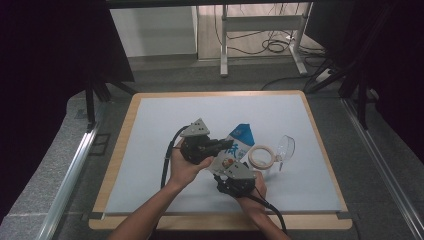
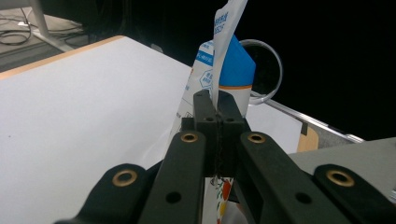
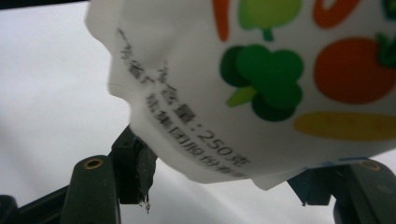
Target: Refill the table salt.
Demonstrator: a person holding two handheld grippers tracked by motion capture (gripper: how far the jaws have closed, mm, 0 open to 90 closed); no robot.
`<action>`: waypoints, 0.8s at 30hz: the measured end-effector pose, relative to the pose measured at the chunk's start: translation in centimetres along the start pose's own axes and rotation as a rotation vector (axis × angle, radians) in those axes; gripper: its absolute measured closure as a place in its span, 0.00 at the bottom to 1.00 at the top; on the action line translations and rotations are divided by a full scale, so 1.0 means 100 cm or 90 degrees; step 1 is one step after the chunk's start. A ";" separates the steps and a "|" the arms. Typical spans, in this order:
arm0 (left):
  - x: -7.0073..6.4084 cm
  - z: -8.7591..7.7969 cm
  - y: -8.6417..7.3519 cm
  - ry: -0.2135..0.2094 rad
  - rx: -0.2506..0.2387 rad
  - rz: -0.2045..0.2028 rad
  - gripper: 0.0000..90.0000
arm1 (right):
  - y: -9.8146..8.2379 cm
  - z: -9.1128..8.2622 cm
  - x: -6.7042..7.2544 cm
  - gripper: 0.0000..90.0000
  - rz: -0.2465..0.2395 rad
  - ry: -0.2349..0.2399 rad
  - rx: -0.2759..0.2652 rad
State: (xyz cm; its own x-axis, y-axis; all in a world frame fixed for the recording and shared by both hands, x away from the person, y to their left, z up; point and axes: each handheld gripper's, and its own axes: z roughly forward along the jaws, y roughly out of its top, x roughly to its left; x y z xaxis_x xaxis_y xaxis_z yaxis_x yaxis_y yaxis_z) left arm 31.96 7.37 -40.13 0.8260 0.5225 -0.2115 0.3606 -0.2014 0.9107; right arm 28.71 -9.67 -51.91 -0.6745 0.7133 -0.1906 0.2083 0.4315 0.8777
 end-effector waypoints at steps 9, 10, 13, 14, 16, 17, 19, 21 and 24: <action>0.006 0.004 0.002 0.006 0.007 -0.008 1.00 | -0.001 -0.004 -0.001 0.48 0.031 0.039 -0.009; 0.006 0.005 0.003 0.005 0.009 -0.009 1.00 | -0.001 -0.005 -0.002 0.48 0.033 0.043 -0.007; 0.007 0.008 0.004 0.005 0.014 -0.008 1.00 | -0.002 -0.007 -0.003 0.49 0.046 0.061 -0.006; 0.007 0.009 0.004 0.005 0.017 -0.008 1.00 | -0.002 -0.008 -0.003 0.49 0.048 0.064 -0.005; 0.007 0.012 0.005 0.004 0.020 -0.009 1.00 | -0.002 -0.009 -0.003 0.49 0.051 0.073 -0.004; 0.007 0.013 0.005 0.005 0.021 -0.011 1.00 | -0.002 -0.010 -0.003 0.49 0.051 0.076 -0.002; 0.007 0.016 0.006 0.005 0.027 -0.009 1.00 | -0.002 -0.012 -0.004 0.49 0.050 0.085 -0.005; 0.007 0.017 0.007 0.004 0.030 -0.008 1.00 | -0.002 -0.013 -0.004 0.49 0.056 0.091 -0.006; 0.005 0.021 0.010 0.004 0.037 -0.006 1.00 | -0.002 -0.015 -0.005 0.49 0.069 0.097 -0.004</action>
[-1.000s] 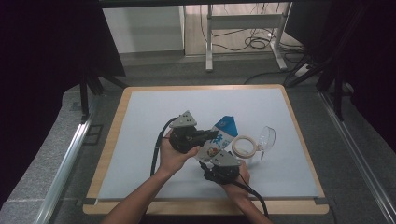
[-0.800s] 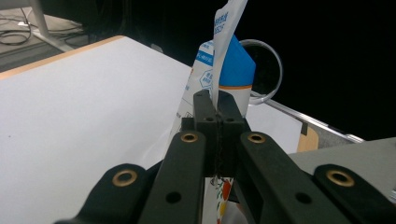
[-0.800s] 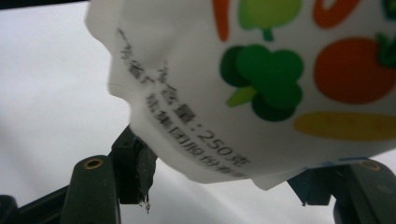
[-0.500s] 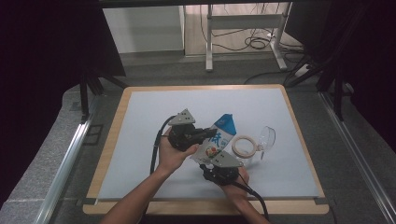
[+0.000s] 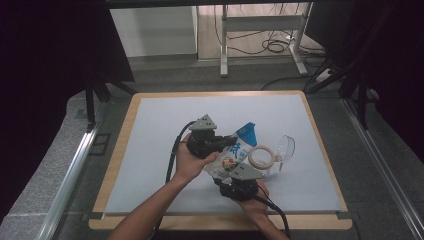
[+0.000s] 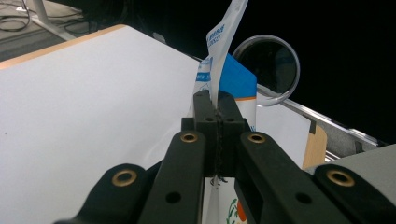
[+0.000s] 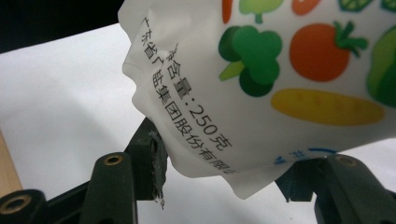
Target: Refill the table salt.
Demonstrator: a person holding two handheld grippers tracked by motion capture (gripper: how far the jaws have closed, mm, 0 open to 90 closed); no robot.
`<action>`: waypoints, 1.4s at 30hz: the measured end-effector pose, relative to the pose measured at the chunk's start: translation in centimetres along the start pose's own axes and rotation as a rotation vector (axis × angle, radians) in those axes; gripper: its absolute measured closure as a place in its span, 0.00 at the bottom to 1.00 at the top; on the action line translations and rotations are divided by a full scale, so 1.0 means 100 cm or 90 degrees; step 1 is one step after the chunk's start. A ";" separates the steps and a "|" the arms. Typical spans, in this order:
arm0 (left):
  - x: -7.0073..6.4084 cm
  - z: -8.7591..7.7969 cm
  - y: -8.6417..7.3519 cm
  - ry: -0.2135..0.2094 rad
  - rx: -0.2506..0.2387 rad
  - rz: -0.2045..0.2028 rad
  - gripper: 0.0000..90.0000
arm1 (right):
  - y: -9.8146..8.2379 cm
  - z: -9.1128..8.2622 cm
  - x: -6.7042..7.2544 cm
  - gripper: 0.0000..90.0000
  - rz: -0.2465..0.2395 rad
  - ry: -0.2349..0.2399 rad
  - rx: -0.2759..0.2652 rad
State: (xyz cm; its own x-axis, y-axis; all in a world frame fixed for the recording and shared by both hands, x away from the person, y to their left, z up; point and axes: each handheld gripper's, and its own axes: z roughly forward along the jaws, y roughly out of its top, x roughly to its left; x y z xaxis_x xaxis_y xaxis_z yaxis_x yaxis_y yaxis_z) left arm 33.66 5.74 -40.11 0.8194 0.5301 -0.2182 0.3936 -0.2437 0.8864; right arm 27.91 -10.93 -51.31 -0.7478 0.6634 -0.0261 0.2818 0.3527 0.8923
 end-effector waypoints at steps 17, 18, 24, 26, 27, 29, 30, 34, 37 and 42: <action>0.005 0.021 0.010 -0.001 0.060 0.003 1.00 | -0.003 0.003 -0.005 0.51 0.039 0.007 0.001; 0.006 0.022 0.010 0.000 0.066 0.004 1.00 | -0.003 0.004 -0.005 0.51 0.042 0.007 0.002; 0.007 0.027 0.012 -0.001 0.079 0.008 1.00 | -0.005 0.007 -0.008 0.52 0.063 0.018 0.007; 0.007 0.029 0.014 -0.003 0.084 0.006 1.00 | -0.004 0.007 -0.009 0.52 0.069 0.018 0.006; 0.007 0.031 0.015 -0.002 0.086 0.005 1.00 | -0.004 0.007 -0.009 0.52 0.072 0.019 0.004; 0.007 0.034 0.018 0.003 0.095 0.007 1.00 | -0.004 0.007 -0.010 0.51 0.082 0.023 0.003; 0.007 0.036 0.020 0.003 0.099 0.008 1.00 | -0.003 0.007 -0.011 0.51 0.089 0.024 0.002; 0.004 0.044 0.027 0.011 0.115 0.020 1.00 | -0.002 0.005 -0.015 0.51 0.112 0.024 -0.006; 0.004 0.047 0.029 0.014 0.120 0.021 1.00 | -0.002 0.004 -0.016 0.51 0.125 0.025 -0.010; 0.004 0.049 0.031 0.015 0.126 0.021 1.00 | -0.001 0.004 -0.016 0.51 0.132 0.024 -0.012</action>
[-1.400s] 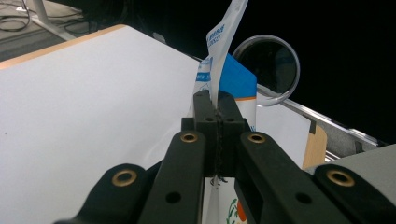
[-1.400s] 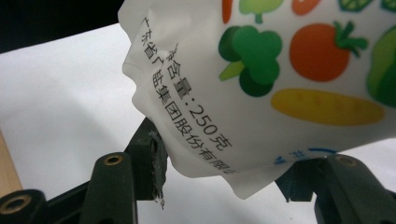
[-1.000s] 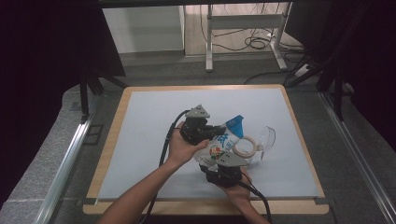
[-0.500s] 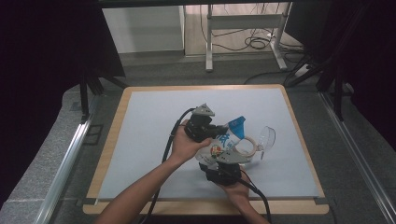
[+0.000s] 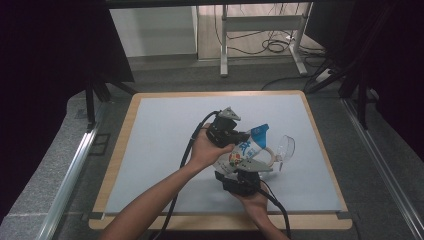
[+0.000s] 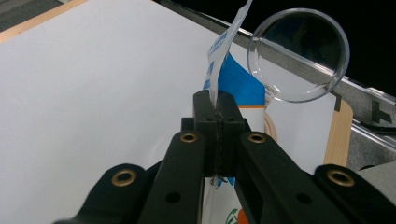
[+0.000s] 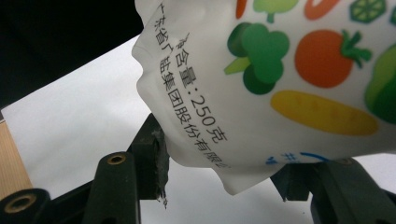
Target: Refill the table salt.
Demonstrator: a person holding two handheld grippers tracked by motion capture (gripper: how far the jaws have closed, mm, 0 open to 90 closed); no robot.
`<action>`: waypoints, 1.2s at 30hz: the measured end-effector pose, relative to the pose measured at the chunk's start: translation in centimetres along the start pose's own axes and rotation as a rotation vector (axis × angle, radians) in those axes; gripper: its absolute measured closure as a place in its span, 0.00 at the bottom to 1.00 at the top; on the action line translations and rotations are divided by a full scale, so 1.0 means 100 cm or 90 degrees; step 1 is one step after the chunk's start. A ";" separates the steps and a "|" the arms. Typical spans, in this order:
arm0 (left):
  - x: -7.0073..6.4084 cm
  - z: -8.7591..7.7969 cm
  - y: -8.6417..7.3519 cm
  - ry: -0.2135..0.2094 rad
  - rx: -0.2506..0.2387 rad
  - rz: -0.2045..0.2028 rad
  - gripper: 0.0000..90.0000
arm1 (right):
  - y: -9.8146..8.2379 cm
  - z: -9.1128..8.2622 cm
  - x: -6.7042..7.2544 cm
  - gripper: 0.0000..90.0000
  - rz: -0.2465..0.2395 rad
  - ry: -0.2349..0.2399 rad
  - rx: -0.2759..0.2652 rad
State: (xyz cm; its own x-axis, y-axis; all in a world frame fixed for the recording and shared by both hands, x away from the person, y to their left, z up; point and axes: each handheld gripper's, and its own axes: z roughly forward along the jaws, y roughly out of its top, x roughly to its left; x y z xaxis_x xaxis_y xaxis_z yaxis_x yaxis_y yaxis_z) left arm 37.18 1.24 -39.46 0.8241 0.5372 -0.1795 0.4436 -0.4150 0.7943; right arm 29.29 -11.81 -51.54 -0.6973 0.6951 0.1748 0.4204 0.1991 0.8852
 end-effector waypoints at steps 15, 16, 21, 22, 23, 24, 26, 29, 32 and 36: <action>-0.005 0.001 0.006 0.007 0.021 0.016 1.00 | 0.003 0.001 0.010 0.52 -0.020 -0.015 -0.020; -0.005 0.000 0.007 0.007 0.023 0.017 1.00 | 0.003 0.001 0.010 0.52 -0.021 -0.016 -0.021; -0.006 0.002 0.011 0.011 0.034 0.021 1.00 | 0.004 0.000 0.011 0.53 -0.015 -0.016 -0.028; -0.006 0.002 0.012 0.010 0.038 0.023 1.00 | 0.004 0.000 0.011 0.53 -0.012 -0.014 -0.030; -0.006 0.003 0.013 0.012 0.040 0.027 1.00 | 0.004 0.000 0.011 0.53 -0.011 -0.014 -0.033; -0.006 0.003 0.015 0.013 0.046 0.033 1.00 | 0.005 -0.002 0.011 0.53 -0.005 -0.011 -0.038; -0.007 0.004 0.017 0.013 0.052 0.037 1.00 | 0.005 -0.002 0.011 0.53 -0.006 -0.011 -0.039; -0.007 0.005 0.020 0.010 0.061 0.036 1.00 | 0.007 -0.004 0.012 0.53 0.005 -0.009 -0.044; -0.007 0.008 0.023 0.012 0.070 0.036 1.00 | 0.009 -0.004 0.012 0.53 0.009 -0.006 -0.044; -0.006 0.009 0.024 0.015 0.082 0.045 1.00 | 0.009 -0.003 0.011 0.53 0.010 -0.006 -0.044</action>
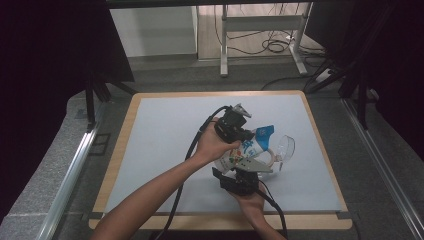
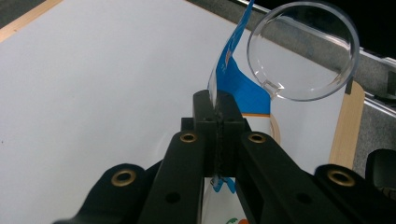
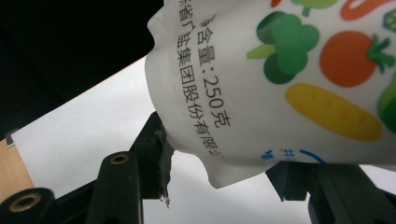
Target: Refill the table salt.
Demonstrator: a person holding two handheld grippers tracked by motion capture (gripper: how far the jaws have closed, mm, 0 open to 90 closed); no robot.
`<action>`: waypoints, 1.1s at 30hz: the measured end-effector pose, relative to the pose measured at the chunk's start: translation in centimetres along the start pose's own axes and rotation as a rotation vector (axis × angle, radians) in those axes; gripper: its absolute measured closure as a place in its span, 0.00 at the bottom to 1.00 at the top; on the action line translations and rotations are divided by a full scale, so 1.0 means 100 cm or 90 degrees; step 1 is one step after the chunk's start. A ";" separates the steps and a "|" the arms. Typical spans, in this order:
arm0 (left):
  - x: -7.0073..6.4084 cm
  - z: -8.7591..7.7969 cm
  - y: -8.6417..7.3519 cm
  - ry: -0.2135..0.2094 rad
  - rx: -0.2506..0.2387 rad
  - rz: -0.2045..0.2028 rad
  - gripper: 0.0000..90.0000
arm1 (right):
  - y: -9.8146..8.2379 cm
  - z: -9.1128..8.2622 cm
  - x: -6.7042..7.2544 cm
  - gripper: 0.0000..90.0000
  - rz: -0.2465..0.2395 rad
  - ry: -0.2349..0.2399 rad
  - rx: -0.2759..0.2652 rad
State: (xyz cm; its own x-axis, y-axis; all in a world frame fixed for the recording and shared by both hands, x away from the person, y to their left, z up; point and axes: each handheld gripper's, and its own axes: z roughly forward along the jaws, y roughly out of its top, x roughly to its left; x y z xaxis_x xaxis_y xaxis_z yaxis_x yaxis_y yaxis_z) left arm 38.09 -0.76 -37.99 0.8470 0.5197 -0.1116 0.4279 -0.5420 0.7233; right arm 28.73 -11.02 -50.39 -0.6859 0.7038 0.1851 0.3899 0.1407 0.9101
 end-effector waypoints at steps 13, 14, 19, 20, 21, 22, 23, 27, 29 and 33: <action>0.003 0.003 -0.001 -0.001 0.012 0.002 1.00 | -0.001 0.003 -0.001 0.54 0.010 0.011 0.005; 0.005 0.004 -0.001 -0.004 0.012 -0.001 1.00 | -0.001 0.003 -0.001 0.54 0.014 0.012 0.007; 0.008 0.005 0.004 -0.005 0.021 -0.003 1.00 | 0.005 0.005 -0.001 0.54 0.023 0.015 0.004; 0.008 0.005 0.005 -0.004 0.025 -0.001 1.00 | 0.006 0.006 0.000 0.54 0.023 0.014 0.003; 0.007 0.006 0.006 -0.004 0.030 0.005 1.00 | 0.007 0.006 0.000 0.54 0.025 0.013 0.002; 0.007 0.007 0.006 -0.003 0.034 0.006 1.00 | 0.007 0.006 0.000 0.54 0.032 0.014 0.003; 0.007 0.009 0.007 -0.001 0.040 0.008 1.00 | 0.008 0.006 0.000 0.54 0.037 0.015 0.003; 0.006 0.010 0.009 -0.003 0.044 0.013 1.00 | 0.009 0.006 0.003 0.55 0.040 0.009 0.000; 0.005 0.010 0.011 -0.004 0.044 0.013 1.00 | 0.010 0.006 0.003 0.55 0.042 0.007 -0.003; 0.004 0.009 0.014 0.001 0.045 0.019 1.00 | 0.012 0.006 0.003 0.55 0.052 0.007 -0.013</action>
State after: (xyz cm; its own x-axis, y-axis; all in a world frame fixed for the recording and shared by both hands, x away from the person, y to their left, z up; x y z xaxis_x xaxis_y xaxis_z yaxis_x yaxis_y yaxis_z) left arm 39.31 -1.88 -37.67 0.8591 0.5039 -0.0894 0.4238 -0.6027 0.6761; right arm 29.36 -10.22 -49.43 -0.6591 0.7046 0.2628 0.4323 0.0690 0.8991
